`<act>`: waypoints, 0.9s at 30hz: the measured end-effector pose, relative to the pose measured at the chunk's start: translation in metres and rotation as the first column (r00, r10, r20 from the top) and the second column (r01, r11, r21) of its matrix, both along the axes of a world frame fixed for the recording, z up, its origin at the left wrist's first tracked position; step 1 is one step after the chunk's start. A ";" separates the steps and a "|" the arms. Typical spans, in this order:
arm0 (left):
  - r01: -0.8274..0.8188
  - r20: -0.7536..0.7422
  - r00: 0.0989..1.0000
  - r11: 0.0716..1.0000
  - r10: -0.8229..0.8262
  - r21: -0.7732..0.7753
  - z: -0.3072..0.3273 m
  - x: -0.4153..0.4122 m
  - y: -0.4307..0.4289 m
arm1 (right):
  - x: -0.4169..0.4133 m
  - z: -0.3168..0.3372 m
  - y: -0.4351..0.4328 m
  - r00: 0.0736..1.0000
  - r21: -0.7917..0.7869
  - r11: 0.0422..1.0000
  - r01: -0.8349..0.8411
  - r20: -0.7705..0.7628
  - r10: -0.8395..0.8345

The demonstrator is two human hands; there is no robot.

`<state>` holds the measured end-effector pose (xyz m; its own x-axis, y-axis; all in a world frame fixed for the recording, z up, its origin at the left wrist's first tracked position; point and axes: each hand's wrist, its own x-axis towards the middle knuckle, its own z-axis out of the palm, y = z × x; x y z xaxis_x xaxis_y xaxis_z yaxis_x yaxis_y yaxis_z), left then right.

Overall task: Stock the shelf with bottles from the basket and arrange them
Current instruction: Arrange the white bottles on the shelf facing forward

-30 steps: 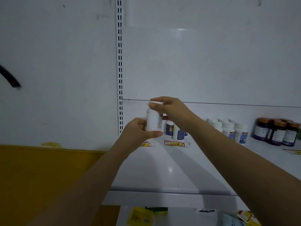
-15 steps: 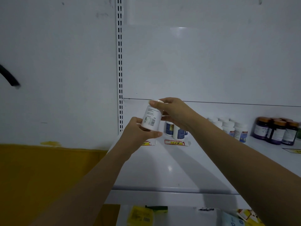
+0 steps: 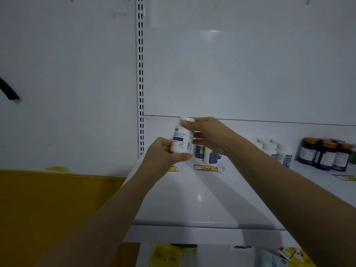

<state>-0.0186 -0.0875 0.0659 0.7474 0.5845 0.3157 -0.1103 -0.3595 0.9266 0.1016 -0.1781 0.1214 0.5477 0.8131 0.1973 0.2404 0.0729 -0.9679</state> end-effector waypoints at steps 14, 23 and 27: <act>0.130 -0.079 0.988 0.991 -0.133 -0.038 -0.004 -0.002 0.010 | 0.010 -0.014 -0.002 0.974 -0.022 0.998 -0.067 -0.219 0.060; 0.045 0.021 0.999 0.993 -0.048 0.109 -0.011 0.004 0.024 | -0.002 -0.015 -0.008 0.984 0.084 0.989 -0.119 0.143 0.106; -0.048 0.123 0.992 0.961 0.015 0.273 -0.014 0.005 0.028 | -0.015 -0.024 -0.012 0.922 0.130 0.991 -0.023 0.387 -0.029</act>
